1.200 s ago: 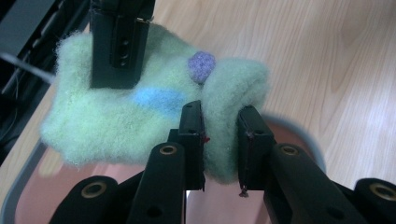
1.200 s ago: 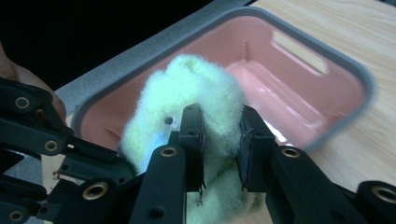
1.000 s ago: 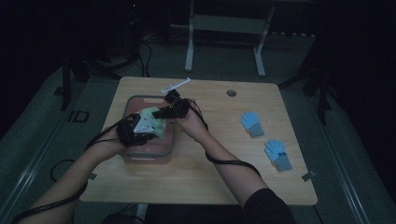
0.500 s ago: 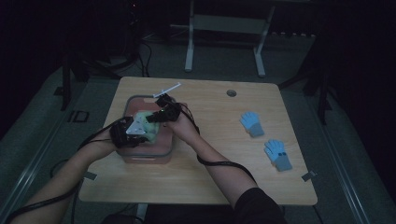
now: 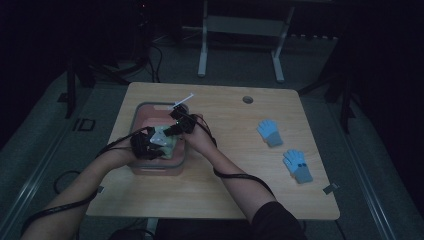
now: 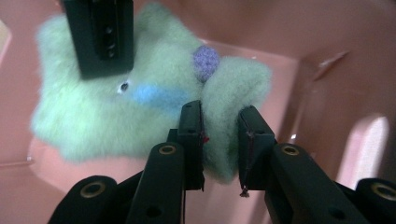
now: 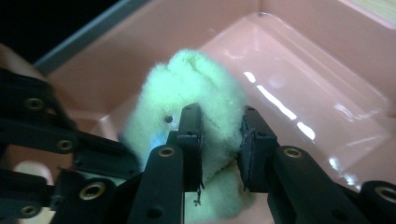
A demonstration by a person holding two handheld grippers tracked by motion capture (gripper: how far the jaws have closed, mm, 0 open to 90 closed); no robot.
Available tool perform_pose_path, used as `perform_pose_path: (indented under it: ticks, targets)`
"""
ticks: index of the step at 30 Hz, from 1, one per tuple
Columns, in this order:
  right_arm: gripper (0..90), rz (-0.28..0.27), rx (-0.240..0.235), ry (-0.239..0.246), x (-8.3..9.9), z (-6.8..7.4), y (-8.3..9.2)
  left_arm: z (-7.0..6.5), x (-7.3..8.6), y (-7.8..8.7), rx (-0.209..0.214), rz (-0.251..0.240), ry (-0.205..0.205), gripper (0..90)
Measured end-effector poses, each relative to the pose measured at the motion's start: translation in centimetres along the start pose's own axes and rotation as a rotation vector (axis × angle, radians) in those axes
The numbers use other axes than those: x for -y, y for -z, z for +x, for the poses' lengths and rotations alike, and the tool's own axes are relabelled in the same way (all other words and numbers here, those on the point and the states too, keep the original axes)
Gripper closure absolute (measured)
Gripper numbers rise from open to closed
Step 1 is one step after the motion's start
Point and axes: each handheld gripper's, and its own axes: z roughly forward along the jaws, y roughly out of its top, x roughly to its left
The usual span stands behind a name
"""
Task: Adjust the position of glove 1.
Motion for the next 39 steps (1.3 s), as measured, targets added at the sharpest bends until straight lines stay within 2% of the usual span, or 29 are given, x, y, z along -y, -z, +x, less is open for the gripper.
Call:
perform_pose_path:
  ticks: [3, 5, 8, 13, 16, 19, 22, 24, 26, 29, 31, 33, 34, 35, 37, 39]
  targets:
    - [72.9, 0.016, -0.006, 0.007, -0.5, -0.5, -0.4, 0.5, -0.1, -0.4, 0.007, 0.012, 0.005, 74.7]
    - [72.6, 0.030, -0.007, 0.018, -0.7, -0.6, -0.8, 0.6, -0.2, -0.9, 0.013, 0.029, -0.006, 74.7]
    - [72.0, 0.046, 0.007, 0.024, -1.0, -0.9, -1.2, 1.0, -0.3, -1.4, 0.012, 0.036, -0.010, 74.3]
    - [68.2, 0.051, 0.017, 0.007, -1.2, -1.3, -1.6, 1.4, -0.4, -2.0, 0.034, 0.042, -0.003, 72.6]
    - [58.9, 0.051, 0.012, 0.009, -1.2, -1.3, -1.5, 1.4, -0.6, -2.4, 0.038, 0.078, -0.002, 62.0]
    - [59.1, 0.042, 0.009, 0.000, -1.2, -1.4, -1.3, 1.3, -0.7, -2.3, 0.045, 0.065, 0.023, 53.4]
    - [58.2, 0.030, 0.001, 0.000, -1.1, -1.4, -0.9, 1.1, -0.6, -2.2, 0.050, 0.083, 0.031, 48.6]
    - [57.8, 0.022, -0.001, 0.006, -1.0, -1.3, -0.4, 1.1, -0.5, -1.9, 0.057, 0.081, 0.051, 46.6]
    - [57.0, 0.006, -0.007, 0.008, -0.9, -1.2, 0.2, 1.0, -0.3, -1.5, 0.043, 0.065, 0.076, 43.2]
    - [54.3, -0.015, -0.014, 0.020, -0.8, -1.0, 1.4, 0.9, -0.2, -0.6, 0.023, 0.012, 0.129, 34.6]
    - [52.6, -0.027, -0.019, 0.029, -0.7, -1.0, 2.2, 0.9, -0.3, -0.2, 0.020, -0.007, 0.174, 25.6]
    - [51.8, -0.037, -0.023, 0.029, -0.6, -0.8, 3.1, 0.9, -0.5, 0.3, 0.009, -0.023, 0.205, 20.7]
    - [51.1, -0.044, -0.026, 0.033, -0.4, -0.8, 3.6, 1.0, -0.5, 0.5, 0.026, -0.030, 0.218, 16.2]
    - [50.1, -0.051, -0.031, 0.033, -0.3, -0.8, 4.0, 1.0, -0.7, 0.7, 0.024, -0.040, 0.226, 14.1]
    - [45.7, -0.058, -0.050, 0.033, 0.1, -0.9, 4.7, 1.0, -0.9, 1.0, 0.028, -0.071, 0.256, 13.9]
    - [44.0, -0.065, -0.053, 0.036, 0.6, -1.0, 5.4, 1.0, -1.2, 1.1, 0.057, -0.096, 0.284, 8.8]
